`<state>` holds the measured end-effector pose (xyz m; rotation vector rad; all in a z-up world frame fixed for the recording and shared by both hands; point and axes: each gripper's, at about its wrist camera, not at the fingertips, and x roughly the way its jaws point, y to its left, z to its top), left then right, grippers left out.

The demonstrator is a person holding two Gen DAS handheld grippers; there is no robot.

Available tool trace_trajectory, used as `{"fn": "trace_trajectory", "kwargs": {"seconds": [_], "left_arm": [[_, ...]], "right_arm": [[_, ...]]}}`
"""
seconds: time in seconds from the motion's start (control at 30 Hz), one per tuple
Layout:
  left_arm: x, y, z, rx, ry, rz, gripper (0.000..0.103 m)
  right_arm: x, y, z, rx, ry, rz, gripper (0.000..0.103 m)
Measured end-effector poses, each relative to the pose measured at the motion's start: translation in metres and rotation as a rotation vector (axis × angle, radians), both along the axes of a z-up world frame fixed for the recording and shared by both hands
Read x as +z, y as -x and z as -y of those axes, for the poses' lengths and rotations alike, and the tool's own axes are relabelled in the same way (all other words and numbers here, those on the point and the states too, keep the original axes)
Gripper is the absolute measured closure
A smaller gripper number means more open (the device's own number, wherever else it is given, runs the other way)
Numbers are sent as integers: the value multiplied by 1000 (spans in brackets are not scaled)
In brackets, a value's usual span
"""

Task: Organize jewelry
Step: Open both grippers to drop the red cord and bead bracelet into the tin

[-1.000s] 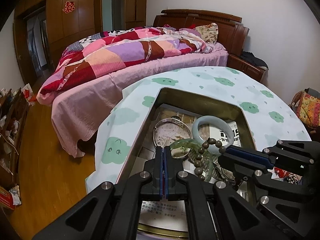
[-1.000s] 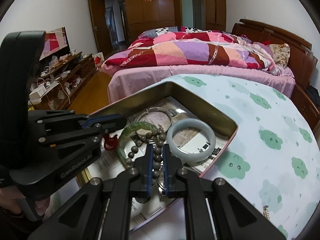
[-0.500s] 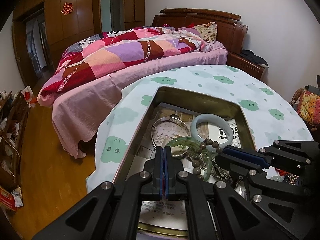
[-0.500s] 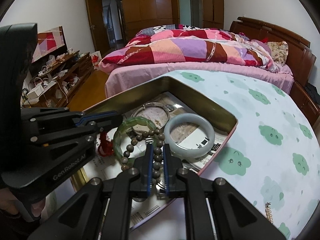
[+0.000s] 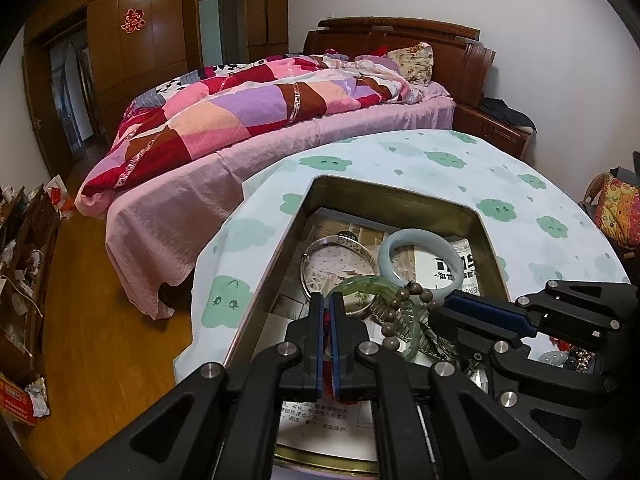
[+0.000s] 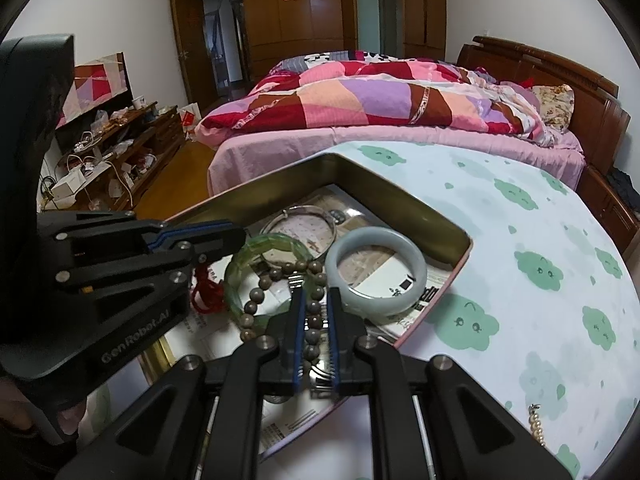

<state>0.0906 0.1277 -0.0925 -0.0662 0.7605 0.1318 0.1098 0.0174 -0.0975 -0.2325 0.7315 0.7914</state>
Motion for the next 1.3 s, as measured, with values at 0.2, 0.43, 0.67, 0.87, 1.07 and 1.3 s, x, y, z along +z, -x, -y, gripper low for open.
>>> {"fn": "trace_trajectory", "kwargs": {"seconds": [0.2, 0.43, 0.67, 0.87, 1.07, 1.3], "left_arm": [[1, 1, 2, -1, -5, 3, 91], [9, 5, -1, 23, -7, 35, 58], [19, 11, 10, 7, -36, 73, 35], [27, 16, 4, 36, -35, 89, 35], [32, 21, 6, 40, -40, 97, 35], [36, 27, 14, 34, -43, 100, 35]], "right_arm": [[1, 2, 3, -10, -14, 15, 64], [2, 1, 7, -33, -32, 25, 59], [5, 8, 7, -30, -21, 53, 46], [10, 9, 15, -46, -35, 57, 40], [14, 10, 22, -66, -38, 69, 38], [20, 15, 35, -87, -47, 87, 33]]}}
